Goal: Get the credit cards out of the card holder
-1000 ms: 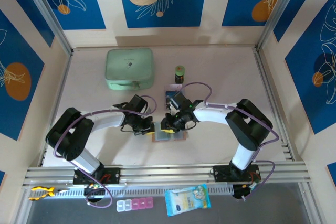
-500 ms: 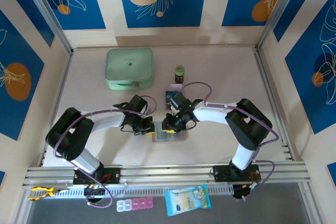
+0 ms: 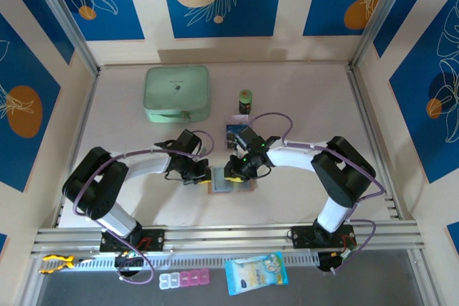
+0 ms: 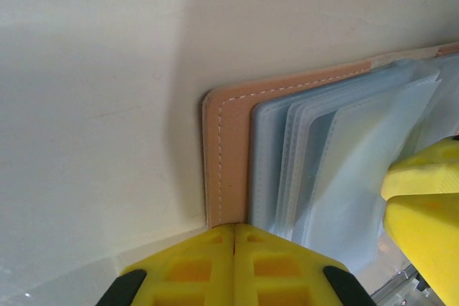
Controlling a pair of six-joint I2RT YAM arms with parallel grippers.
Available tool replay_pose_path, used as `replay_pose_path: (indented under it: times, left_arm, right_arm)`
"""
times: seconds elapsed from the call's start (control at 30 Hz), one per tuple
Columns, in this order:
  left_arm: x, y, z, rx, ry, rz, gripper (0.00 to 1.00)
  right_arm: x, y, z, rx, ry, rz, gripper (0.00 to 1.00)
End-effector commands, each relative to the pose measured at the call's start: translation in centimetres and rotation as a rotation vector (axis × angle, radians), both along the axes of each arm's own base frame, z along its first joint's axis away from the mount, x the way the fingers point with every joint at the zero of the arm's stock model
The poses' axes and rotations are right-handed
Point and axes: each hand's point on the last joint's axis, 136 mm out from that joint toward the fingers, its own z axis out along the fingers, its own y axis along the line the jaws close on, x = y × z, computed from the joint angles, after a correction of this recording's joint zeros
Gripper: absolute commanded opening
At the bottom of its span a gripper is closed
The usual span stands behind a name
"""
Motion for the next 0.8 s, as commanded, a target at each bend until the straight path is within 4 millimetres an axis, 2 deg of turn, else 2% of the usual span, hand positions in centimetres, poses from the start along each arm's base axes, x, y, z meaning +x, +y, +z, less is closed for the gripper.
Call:
replay_pose_path:
  times: [0.0,0.17,0.5,0.63,0.77]
  left_arm:
    - [-0.6,1.3,-0.9,0.082,0.002,-0.005,0.05]
    - [-0.2,1.0,0.0,0.072,-0.016,-0.003,0.05]
    - [0.9,-0.9,3.9,-0.061,-0.067,0.033,0.09]
    - [0.9,-2.2,4.4,-0.128,-0.058,0.042,0.15]
    - [0.7,-3.0,3.9,-0.138,-0.044,0.035,0.20]
  right_arm:
    - [-0.4,-0.6,-0.2,-0.009,0.008,-0.002,0.27]
    - [-0.5,-0.8,-0.6,-0.004,0.013,-0.008,0.26]
    - [-0.6,-1.3,-1.3,0.010,0.030,-0.020,0.20]
    - [-0.6,-1.5,-1.5,0.018,0.037,-0.029,0.19]
    - [-0.5,-1.5,-1.5,0.028,0.039,-0.034,0.18]
